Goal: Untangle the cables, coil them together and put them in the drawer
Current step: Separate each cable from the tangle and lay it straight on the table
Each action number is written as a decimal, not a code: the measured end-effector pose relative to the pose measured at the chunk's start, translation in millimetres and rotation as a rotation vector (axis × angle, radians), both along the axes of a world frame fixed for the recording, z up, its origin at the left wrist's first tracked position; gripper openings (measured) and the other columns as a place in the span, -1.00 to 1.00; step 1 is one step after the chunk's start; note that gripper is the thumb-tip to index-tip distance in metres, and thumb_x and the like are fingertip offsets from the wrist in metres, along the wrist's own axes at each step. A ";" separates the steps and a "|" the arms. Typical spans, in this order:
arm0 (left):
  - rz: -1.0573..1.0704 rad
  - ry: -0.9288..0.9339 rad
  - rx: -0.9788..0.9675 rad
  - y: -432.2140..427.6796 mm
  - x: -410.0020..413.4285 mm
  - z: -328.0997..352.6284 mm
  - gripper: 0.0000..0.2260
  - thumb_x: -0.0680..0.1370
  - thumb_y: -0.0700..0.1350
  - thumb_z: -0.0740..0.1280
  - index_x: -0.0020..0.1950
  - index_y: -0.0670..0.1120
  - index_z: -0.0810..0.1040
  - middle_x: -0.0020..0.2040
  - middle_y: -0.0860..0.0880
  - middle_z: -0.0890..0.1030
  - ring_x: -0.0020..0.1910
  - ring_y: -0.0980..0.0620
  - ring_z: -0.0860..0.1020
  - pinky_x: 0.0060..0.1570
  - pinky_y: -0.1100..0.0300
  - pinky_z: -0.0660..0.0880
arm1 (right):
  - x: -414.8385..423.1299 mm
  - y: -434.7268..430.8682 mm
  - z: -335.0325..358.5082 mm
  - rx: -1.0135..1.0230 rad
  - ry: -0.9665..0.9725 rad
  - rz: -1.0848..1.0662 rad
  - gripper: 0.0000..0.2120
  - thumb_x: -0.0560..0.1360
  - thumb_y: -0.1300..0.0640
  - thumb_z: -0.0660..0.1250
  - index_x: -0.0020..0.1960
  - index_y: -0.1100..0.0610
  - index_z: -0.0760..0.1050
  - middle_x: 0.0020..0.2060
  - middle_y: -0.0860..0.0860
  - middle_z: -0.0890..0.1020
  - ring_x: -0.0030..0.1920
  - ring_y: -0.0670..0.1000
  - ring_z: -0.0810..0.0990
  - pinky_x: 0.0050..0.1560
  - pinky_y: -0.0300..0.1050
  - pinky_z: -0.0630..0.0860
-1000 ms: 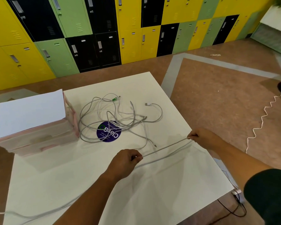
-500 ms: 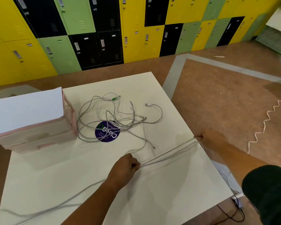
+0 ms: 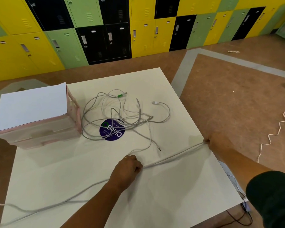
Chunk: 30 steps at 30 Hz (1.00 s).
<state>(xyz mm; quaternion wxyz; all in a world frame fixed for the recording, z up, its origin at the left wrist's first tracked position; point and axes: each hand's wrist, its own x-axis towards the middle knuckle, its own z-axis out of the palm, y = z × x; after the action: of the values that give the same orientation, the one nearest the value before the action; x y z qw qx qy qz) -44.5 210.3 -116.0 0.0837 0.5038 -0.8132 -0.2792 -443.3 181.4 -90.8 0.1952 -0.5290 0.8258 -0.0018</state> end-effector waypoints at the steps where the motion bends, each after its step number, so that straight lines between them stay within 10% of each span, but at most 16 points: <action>1: -0.001 -0.009 -0.005 -0.3 0.3 0.3 -0.82 0.61 -0.06 0.30 0.11 0.04 0.68 0.01 0.09 0.59 0.02 0.10 0.50 -0.01 0.29 0.43 | 0.8 0.0 -1.3 -0.004 -0.015 -0.012 -0.70 0.53 0.38 0.24 0.11 0.16 0.66 0.10 0.09 0.63 0.12 0.14 0.54 0.00 -0.19 0.39; 21: -0.174 -0.138 0.053 2.8 1.2 6.5 -0.81 0.59 0.07 0.31 -0.04 -0.04 0.57 -0.12 0.06 0.45 -0.13 0.08 0.41 -0.17 0.19 0.31 | 11.6 2.2 16.0 0.105 -0.024 -0.084 -0.71 0.51 0.36 0.22 -0.34 0.11 0.36 -0.37 0.01 0.43 -0.29 0.04 0.39 -0.43 -0.26 0.20; 30: 0.156 0.253 0.095 -27.1 34.5 30.9 -0.86 0.59 0.02 0.35 0.01 0.01 0.66 -0.10 0.13 0.62 -0.16 0.17 0.55 -0.05 0.21 0.51 | 76.0 -40.4 39.8 0.020 0.065 0.114 -0.76 0.52 0.27 0.25 0.14 0.14 0.59 0.15 0.07 0.58 0.20 0.09 0.54 0.15 -0.12 0.43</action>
<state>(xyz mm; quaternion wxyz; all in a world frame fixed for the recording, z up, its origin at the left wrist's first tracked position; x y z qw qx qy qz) -10.0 183.3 -85.1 0.1829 0.5295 -0.7406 -0.3711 -367.4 141.1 -51.0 0.1736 -0.5731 0.8001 0.0348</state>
